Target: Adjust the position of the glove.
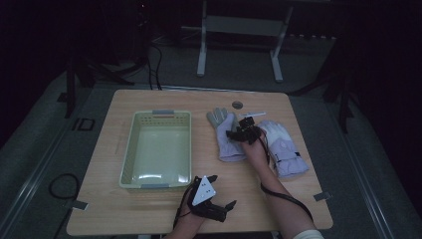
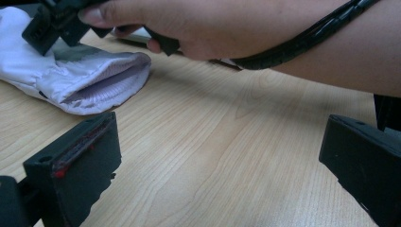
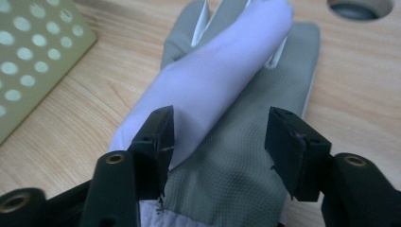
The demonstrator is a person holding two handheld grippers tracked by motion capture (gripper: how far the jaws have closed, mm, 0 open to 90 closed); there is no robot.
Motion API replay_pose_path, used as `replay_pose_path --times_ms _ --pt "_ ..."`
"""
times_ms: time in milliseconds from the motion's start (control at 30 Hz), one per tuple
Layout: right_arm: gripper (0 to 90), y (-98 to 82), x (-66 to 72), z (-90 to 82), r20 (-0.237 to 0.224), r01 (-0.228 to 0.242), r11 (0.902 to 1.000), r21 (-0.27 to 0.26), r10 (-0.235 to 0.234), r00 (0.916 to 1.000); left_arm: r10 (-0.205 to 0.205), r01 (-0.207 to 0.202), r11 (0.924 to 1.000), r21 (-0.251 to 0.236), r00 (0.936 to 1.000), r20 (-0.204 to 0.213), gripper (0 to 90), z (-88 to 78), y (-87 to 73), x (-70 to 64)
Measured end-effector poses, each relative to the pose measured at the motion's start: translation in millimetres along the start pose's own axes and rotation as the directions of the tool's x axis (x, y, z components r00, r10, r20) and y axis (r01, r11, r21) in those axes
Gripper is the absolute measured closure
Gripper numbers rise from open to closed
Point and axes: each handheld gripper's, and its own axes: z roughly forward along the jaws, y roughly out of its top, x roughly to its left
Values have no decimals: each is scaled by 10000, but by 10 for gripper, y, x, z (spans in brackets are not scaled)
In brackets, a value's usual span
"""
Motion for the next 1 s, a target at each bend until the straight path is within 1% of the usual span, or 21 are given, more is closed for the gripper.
replay_pose_path --times_ms 67,200,267,400,500,567,633,733,800,867,900,967,1000 --pt "460 -12 -2 25 -39 -1 10000 52 2 10000 33 -33 10000 0 10000 -10 0 0 0 -2" --pt "497 -19 13 56 75 312 9991 280 -314 9995 15 -15 10000 22 10000 -8 0 1 0 -2" --pt "533 -29 9 73 -11 292 9990 326 -292 9996 23 -23 10000 22 10000 -18 1 1 0 -2" --pt "598 -54 17 88 -21 264 9993 256 -263 9997 36 -36 10000 38 10000 -20 1 3 1 -3" --pt "660 -79 41 94 148 581 9982 117 -583 9982 42 -42 10000 51 10000 -21 1 4 1 -2" --pt "708 -86 54 95 208 644 9979 103 -646 9977 59 -58 10000 47 10000 -23 0 3 1 -5" --pt "775 -74 63 89 281 534 9984 179 -539 9982 76 -76 10000 51 10000 -24 1 2 1 -8" --pt "834 -47 81 78 334 625 9975 319 -636 9974 79 -79 10000 52 10000 -17 1 3 1 -7" --pt "847 -32 80 68 237 542 9979 350 -550 9982 71 -71 10000 50 10000 -21 1 4 2 -7" --pt "859 -14 62 28 -50 160 9995 285 -159 9999 59 -59 10000 53 10000 -24 1 4 2 -6" --pt "862 -9 63 8 -168 108 9997 240 -104 9998 46 -46 10000 51 10000 -23 0 4 2 -4" --pt "865 -6 90 -41 -114 147 9998 112 -146 9998 37 -37 10000 47 10000 -19 1 3 1 -3" --pt "866 -4 100 -71 -187 163 9998 85 -162 9997 53 -53 10000 46 10000 -26 1 3 1 -5"
